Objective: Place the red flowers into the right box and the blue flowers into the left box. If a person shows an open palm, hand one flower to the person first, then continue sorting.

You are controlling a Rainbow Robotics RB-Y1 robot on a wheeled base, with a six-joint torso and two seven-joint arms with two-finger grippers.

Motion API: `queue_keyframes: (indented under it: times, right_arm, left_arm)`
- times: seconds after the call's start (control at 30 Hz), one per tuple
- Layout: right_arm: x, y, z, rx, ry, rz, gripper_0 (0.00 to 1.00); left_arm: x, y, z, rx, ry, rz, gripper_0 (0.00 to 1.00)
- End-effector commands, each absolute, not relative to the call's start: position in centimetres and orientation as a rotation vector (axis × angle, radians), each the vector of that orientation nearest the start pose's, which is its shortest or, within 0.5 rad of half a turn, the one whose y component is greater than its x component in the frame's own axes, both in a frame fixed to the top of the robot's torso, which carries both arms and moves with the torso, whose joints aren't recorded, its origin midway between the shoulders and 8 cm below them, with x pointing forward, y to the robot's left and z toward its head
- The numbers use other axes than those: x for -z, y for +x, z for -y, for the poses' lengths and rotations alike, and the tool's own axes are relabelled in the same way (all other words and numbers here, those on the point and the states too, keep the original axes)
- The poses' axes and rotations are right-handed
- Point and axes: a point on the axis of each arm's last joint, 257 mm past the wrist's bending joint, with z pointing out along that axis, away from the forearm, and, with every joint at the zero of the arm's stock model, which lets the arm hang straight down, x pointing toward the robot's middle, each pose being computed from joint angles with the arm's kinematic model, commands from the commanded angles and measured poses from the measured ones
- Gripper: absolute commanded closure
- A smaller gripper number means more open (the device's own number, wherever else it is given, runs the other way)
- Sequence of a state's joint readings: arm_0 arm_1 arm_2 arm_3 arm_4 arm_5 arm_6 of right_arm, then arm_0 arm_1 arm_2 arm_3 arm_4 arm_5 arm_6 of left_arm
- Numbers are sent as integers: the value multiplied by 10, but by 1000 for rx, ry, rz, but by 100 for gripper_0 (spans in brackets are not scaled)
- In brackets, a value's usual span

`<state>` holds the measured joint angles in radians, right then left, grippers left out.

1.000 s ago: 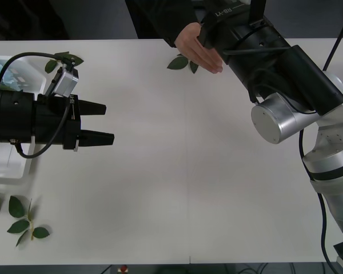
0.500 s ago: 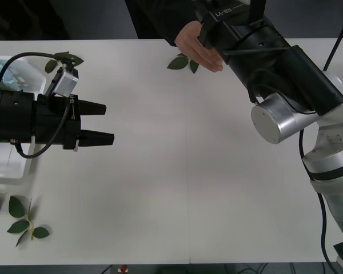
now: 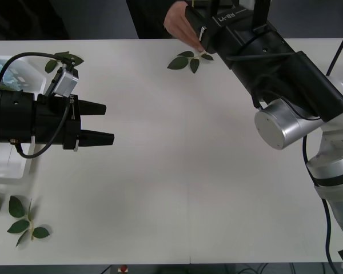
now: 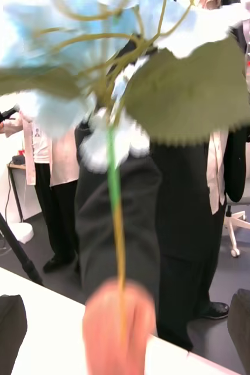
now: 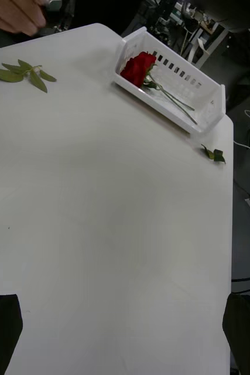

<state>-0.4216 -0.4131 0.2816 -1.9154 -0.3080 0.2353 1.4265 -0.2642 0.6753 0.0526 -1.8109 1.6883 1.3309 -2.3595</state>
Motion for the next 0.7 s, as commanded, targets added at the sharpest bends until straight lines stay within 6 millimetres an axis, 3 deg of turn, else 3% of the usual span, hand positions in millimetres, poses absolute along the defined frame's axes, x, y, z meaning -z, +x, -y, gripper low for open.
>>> queue_keyframes:
  times: [0.03,0.2,0.43,0.7]
  right_arm:
    - [-58,524,83,-250,-513,-1140,0]
    - [-36,513,130,-97,-554,-1275,0]
    - [0,493,169,45,-651,-1472,0]
    - [26,472,181,80,-864,-1537,0]
  left_arm:
    - [111,412,-127,819,1178,-1694,0]
    - [107,411,-126,821,1184,-1679,0]
    - [95,413,-136,779,1224,-1670,0]
    - [74,411,-160,690,1303,-1680,0]
